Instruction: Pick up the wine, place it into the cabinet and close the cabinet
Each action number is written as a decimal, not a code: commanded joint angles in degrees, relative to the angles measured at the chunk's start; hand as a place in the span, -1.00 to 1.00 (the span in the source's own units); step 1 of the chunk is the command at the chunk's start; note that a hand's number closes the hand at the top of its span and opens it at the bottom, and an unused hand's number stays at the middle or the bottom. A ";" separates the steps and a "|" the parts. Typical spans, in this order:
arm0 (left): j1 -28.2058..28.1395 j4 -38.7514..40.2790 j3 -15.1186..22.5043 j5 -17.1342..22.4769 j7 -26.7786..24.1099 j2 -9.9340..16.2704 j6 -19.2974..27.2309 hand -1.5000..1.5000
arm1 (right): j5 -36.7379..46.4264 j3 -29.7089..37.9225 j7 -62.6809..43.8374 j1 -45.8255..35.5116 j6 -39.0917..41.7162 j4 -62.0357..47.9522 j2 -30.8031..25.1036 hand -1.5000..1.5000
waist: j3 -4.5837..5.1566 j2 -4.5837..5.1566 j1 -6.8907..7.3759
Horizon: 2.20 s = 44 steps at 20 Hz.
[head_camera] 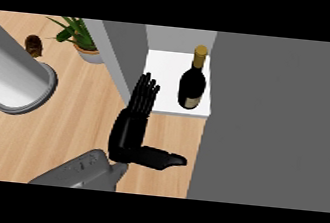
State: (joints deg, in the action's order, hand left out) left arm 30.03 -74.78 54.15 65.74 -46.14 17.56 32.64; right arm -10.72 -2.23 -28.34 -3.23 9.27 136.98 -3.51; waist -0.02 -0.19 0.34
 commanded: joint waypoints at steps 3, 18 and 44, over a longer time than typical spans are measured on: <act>-9.76 -12.72 1.52 -4.01 -0.08 9.38 -3.53 -1.00 | -5.13 -1.10 -2.92 2.83 4.81 3.94 -3.20 1.00 | 0.01 -0.08 0.04; -27.01 -32.13 -6.64 -3.65 -0.26 30.74 -13.88 1.00 | -7.50 -16.16 -6.20 6.93 9.91 10.00 -2.11 1.00 | 0.09 -0.26 0.15; -51.61 -24.91 -30.34 7.02 -10.28 50.78 -42.70 -1.00 | 15.19 -51.02 -8.88 -23.77 -29.62 -9.46 3.14 1.00 | 0.36 -0.59 3.10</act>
State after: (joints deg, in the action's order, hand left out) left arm -19.28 -102.02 26.28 72.46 -54.53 66.17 -4.94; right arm 0.99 -49.58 -39.31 -20.20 -13.18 134.58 -7.69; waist 0.29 -0.74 2.79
